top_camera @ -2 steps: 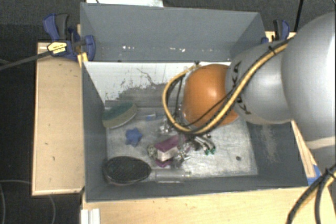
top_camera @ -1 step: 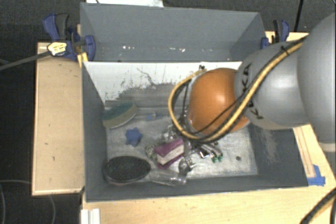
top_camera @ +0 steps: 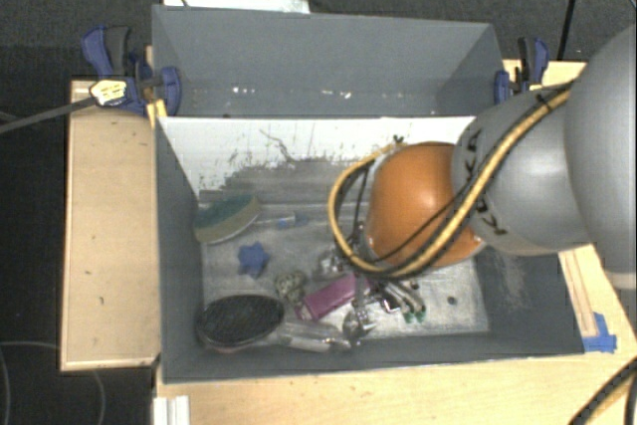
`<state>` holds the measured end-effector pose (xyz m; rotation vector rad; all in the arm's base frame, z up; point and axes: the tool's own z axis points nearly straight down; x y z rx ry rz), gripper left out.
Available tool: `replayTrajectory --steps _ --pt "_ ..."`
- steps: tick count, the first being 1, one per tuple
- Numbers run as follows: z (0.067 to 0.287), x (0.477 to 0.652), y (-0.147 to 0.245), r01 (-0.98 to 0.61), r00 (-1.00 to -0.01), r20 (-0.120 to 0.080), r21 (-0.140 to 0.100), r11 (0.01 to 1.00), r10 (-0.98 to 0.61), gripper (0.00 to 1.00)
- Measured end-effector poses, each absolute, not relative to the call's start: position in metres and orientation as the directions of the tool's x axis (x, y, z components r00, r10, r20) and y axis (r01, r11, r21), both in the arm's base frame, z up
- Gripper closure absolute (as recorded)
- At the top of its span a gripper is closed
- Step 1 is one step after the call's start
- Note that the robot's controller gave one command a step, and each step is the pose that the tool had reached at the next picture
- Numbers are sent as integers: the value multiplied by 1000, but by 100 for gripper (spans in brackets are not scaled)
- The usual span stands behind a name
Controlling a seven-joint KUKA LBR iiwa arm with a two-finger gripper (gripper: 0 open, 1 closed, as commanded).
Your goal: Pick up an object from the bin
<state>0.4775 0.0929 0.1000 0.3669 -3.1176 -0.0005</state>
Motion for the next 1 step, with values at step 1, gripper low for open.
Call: replayTrajectory --steps 1 --pt "73 483 102 -302 -953 -13 -2 953 -302 0"
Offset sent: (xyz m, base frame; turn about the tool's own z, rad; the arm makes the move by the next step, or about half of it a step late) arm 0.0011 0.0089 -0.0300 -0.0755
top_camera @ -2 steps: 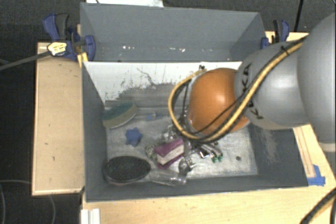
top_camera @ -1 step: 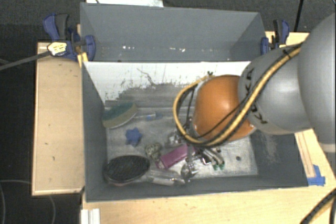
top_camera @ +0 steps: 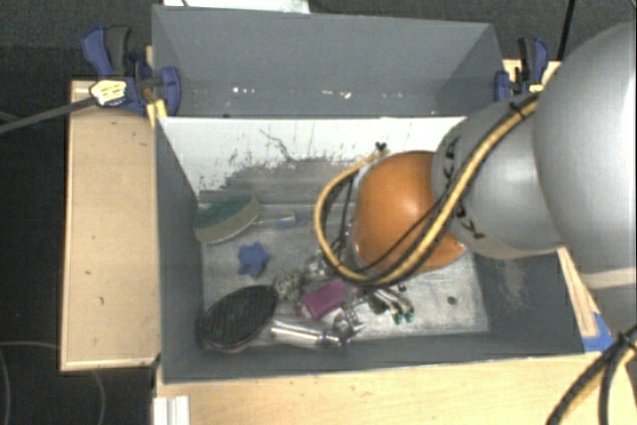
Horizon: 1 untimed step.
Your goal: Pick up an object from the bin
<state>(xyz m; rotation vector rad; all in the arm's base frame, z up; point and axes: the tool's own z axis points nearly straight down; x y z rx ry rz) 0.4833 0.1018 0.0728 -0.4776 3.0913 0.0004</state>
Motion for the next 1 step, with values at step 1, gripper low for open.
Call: replayTrajectory --steps 1 --pt "74 485 102 -297 -955 -7 0 955 -297 0"
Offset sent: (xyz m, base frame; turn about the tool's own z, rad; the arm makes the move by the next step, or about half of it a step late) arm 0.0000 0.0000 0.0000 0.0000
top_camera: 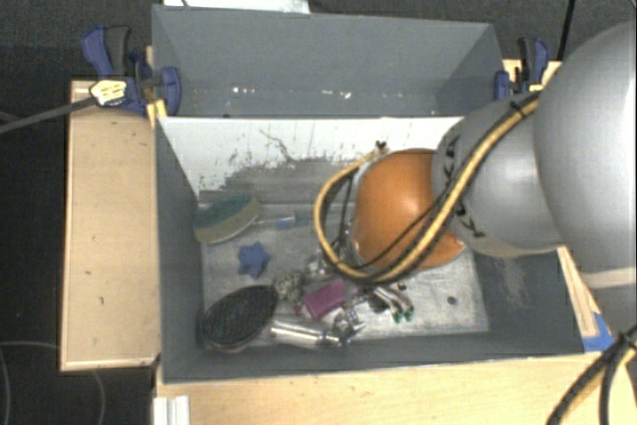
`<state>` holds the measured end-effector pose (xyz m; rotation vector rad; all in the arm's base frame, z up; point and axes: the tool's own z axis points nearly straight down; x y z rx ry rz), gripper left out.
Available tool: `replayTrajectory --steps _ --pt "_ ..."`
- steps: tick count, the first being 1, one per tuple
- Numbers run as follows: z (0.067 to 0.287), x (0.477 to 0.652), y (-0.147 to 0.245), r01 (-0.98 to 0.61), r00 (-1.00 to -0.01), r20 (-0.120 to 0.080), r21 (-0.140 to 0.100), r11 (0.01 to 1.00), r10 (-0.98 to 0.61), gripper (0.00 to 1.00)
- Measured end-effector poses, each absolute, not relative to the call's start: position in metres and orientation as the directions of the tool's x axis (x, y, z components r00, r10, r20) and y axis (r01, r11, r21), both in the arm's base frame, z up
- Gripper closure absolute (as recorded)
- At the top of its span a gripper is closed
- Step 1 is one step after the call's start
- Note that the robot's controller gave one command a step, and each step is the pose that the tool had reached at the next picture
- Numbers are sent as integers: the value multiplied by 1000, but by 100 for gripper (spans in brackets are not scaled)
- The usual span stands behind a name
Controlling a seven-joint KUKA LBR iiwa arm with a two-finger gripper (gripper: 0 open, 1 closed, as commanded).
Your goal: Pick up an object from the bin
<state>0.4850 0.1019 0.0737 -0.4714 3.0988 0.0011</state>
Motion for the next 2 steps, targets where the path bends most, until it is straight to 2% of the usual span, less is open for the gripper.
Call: replayTrajectory --steps 1,2 --pt "76 486 103 -296 -955 -12 0 955 -296 100" --pt "100 487 103 -292 -956 -6 0 956 -292 100"
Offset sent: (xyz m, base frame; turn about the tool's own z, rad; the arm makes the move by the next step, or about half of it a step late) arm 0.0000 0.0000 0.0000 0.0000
